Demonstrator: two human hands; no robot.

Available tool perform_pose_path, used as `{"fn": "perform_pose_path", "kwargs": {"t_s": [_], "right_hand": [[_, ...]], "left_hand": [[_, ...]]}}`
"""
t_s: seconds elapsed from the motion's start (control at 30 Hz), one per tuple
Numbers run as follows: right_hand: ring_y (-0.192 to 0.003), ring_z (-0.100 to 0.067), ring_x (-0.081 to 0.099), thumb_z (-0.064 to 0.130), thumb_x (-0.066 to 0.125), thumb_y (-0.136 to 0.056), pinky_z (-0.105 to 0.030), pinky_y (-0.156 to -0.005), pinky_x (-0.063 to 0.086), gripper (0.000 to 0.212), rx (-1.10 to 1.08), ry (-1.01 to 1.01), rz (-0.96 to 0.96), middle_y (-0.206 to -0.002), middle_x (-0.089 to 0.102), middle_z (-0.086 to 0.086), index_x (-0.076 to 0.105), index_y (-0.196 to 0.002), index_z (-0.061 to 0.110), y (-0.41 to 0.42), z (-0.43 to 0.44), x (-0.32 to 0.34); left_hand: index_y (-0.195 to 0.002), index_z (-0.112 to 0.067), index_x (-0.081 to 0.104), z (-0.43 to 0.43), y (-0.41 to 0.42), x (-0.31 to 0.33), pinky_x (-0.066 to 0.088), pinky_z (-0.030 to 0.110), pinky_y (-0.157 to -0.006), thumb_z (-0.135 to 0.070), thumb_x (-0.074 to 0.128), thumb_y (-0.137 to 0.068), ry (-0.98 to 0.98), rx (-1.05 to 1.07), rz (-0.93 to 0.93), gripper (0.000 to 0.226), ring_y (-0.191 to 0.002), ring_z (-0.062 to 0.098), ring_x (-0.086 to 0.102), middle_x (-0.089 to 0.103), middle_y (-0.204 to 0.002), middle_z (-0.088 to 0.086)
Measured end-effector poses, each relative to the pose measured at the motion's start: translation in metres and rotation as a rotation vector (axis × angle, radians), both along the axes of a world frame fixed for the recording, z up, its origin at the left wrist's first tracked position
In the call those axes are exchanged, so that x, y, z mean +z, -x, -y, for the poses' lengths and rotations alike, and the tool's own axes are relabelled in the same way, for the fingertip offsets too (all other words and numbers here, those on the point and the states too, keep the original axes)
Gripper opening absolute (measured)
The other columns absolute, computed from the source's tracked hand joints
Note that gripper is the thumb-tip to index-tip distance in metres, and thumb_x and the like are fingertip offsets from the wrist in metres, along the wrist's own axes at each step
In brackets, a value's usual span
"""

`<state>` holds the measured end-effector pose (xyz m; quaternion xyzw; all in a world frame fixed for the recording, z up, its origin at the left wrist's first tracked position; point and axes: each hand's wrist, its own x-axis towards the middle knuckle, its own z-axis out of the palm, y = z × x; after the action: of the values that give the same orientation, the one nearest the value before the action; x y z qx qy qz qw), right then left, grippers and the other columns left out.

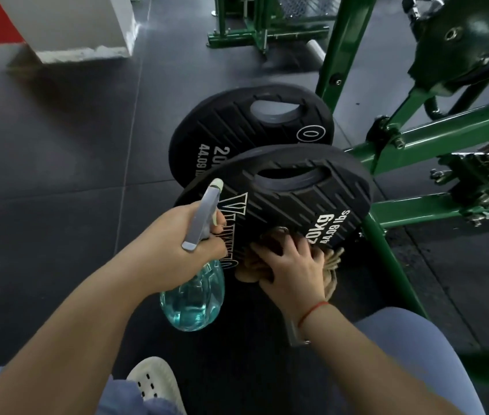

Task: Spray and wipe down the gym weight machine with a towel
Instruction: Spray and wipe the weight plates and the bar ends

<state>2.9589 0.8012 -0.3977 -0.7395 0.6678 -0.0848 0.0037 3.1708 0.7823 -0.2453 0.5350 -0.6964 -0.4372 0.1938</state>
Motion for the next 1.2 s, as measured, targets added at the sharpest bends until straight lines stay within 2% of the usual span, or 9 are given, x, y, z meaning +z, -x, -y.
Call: {"fn": "perform_pose_path", "kwargs": {"t_s": [0.13, 0.3, 0.47, 0.57, 0.73, 0.83, 0.97, 1.03, 1.2], "right_hand": [[-0.111, -0.031, 0.050, 0.048, 0.079, -0.058, -0.054, -0.077, 0.051, 0.066, 0.048, -0.023, -0.005, -0.123, 0.056, 0.003, 0.063, -0.122, 0.048, 0.003, 0.026, 0.003], [-0.111, -0.032, 0.050, 0.049, 0.079, -0.059, -0.055, -0.078, 0.050, 0.059, 0.079, -0.056, -0.065, -0.120, 0.056, 0.001, 0.067, -0.117, 0.047, 0.000, 0.033, 0.012], [-0.131, -0.033, 0.036, 0.063, 0.063, -0.082, -0.051, -0.099, 0.035, 0.055, 0.319, -0.473, -0.477, -0.139, 0.045, 0.002, 0.058, -0.132, 0.039, -0.028, 0.028, 0.063], [-0.134, -0.034, 0.036, 0.052, 0.069, -0.086, -0.057, -0.103, 0.034, 0.054, 0.501, -0.663, -0.728, -0.141, 0.046, -0.002, 0.059, -0.134, 0.031, -0.050, 0.018, 0.083], [-0.101, -0.020, 0.056, 0.049, 0.071, -0.075, -0.032, -0.073, 0.046, 0.042, 0.451, -0.493, -0.228, -0.107, 0.055, 0.008, 0.067, -0.117, 0.044, -0.029, 0.028, 0.139], [-0.097, -0.015, 0.053, 0.058, 0.059, -0.066, -0.036, -0.085, 0.052, 0.050, 0.347, -0.227, 0.142, -0.105, 0.055, 0.010, 0.066, -0.115, 0.055, -0.017, 0.053, 0.195], [-0.100, -0.019, 0.059, 0.045, 0.067, -0.067, -0.040, -0.092, 0.051, 0.044, 0.244, 0.289, 0.563, -0.104, 0.060, 0.000, 0.075, -0.109, 0.037, -0.022, 0.100, 0.237], [-0.103, -0.026, 0.057, 0.049, 0.063, -0.069, -0.042, -0.089, 0.051, 0.043, 0.142, 0.390, 0.490, -0.106, 0.060, -0.001, 0.074, -0.107, 0.033, -0.030, 0.127, 0.229], [-0.101, -0.026, 0.059, 0.067, 0.053, -0.078, -0.037, -0.080, 0.045, 0.044, 0.081, -0.048, -0.079, -0.099, 0.059, 0.001, 0.068, -0.101, 0.033, -0.051, 0.166, 0.180]], "left_hand": [[-0.095, -0.019, 0.060, 0.009, -0.004, 0.007, 0.043, 0.034, -0.060, -0.016, 0.070, -0.088, 0.050, 0.026, 0.046, 0.012, -0.061, 0.016, 0.049, 0.060, -0.078, 0.015], [-0.095, -0.015, 0.060, 0.015, -0.009, 0.013, 0.047, 0.034, -0.062, -0.016, 0.069, -0.088, 0.088, 0.053, 0.064, 0.010, -0.069, 0.027, 0.056, 0.065, -0.091, 0.020], [-0.095, -0.010, 0.061, 0.016, -0.011, 0.023, 0.044, 0.032, -0.059, -0.014, 0.069, -0.088, 0.073, 0.029, 0.050, 0.011, -0.065, 0.020, 0.052, 0.064, -0.089, 0.024], [-0.094, -0.008, 0.061, 0.016, -0.014, 0.025, 0.045, 0.034, -0.061, -0.013, 0.070, -0.088, 0.061, 0.015, 0.066, 0.012, -0.066, 0.020, 0.051, 0.063, -0.087, 0.023], [-0.094, -0.008, 0.060, 0.020, -0.026, 0.027, 0.042, 0.032, -0.057, -0.015, 0.071, -0.087, 0.058, 0.046, 0.061, 0.014, -0.061, 0.017, 0.047, 0.057, -0.075, 0.012], [-0.094, -0.008, 0.061, 0.025, -0.030, 0.029, 0.042, 0.037, -0.059, -0.016, 0.071, -0.088, 0.069, 0.067, 0.044, 0.014, -0.061, 0.026, 0.051, 0.061, -0.083, 0.025], [-0.094, -0.011, 0.061, 0.033, -0.037, 0.032, 0.048, 0.042, -0.063, -0.016, 0.070, -0.088, 0.049, 0.063, -0.013, 0.012, -0.078, 0.044, 0.062, 0.067, -0.086, 0.022], [-0.095, -0.011, 0.060, 0.037, -0.040, 0.031, 0.043, 0.034, -0.056, -0.016, 0.069, -0.089, 0.011, 0.066, -0.046, 0.013, -0.062, 0.032, 0.054, 0.067, -0.081, 0.017], [-0.090, -0.016, 0.058, 0.044, -0.051, 0.014, 0.037, 0.031, -0.054, -0.019, 0.068, -0.088, -0.019, 0.072, -0.054, 0.011, -0.058, 0.015, 0.042, 0.051, -0.067, 0.003]]}}
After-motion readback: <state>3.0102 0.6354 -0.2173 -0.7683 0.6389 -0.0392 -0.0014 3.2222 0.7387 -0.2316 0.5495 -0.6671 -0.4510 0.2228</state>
